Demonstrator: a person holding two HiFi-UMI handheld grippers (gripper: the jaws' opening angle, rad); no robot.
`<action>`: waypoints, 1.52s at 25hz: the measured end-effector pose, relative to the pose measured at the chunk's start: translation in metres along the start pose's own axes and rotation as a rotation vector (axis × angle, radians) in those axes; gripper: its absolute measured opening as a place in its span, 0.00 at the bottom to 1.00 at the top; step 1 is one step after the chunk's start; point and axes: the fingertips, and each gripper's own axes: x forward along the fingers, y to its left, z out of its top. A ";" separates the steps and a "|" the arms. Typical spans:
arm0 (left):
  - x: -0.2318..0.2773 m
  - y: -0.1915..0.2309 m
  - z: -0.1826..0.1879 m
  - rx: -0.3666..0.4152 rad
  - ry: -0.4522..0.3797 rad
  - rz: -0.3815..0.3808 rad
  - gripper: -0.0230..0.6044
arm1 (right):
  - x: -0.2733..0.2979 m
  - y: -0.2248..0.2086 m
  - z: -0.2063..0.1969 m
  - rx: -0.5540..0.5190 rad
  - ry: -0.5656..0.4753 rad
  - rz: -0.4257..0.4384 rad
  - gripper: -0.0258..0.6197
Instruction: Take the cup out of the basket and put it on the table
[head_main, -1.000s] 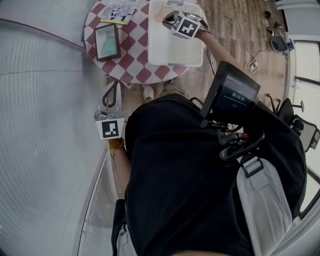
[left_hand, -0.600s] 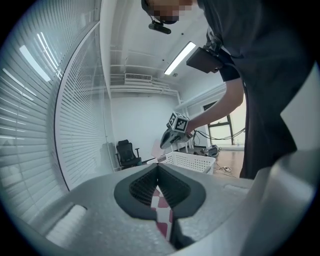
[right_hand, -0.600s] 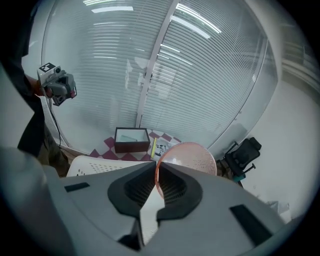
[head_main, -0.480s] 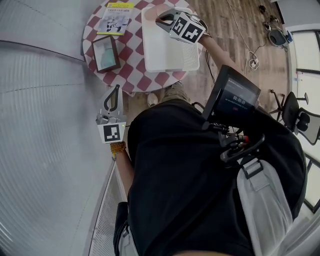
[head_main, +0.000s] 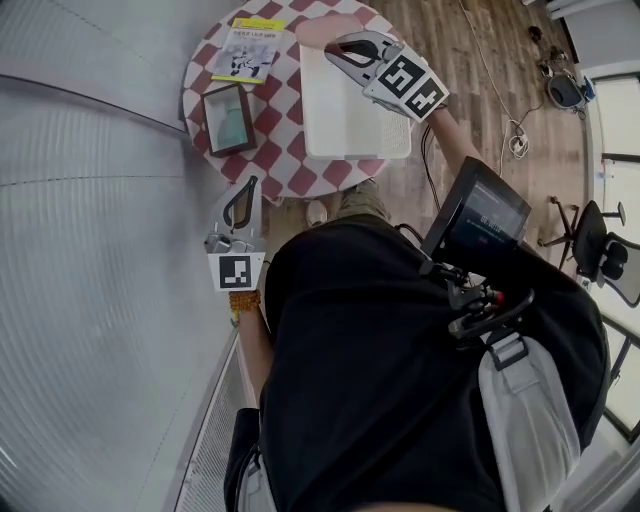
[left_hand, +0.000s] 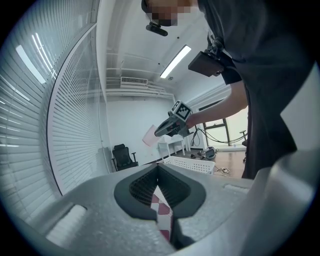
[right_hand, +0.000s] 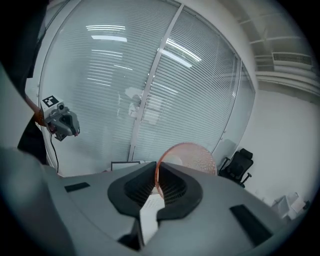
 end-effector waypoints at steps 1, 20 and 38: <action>0.001 0.000 -0.001 -0.011 0.004 0.000 0.04 | -0.003 0.001 0.005 0.002 -0.017 -0.006 0.08; 0.031 -0.019 0.012 -0.063 -0.059 -0.098 0.04 | -0.090 0.030 0.052 0.120 -0.317 -0.095 0.08; 0.044 -0.054 0.047 -0.099 -0.117 -0.229 0.04 | -0.132 0.104 0.022 0.224 -0.484 -0.087 0.08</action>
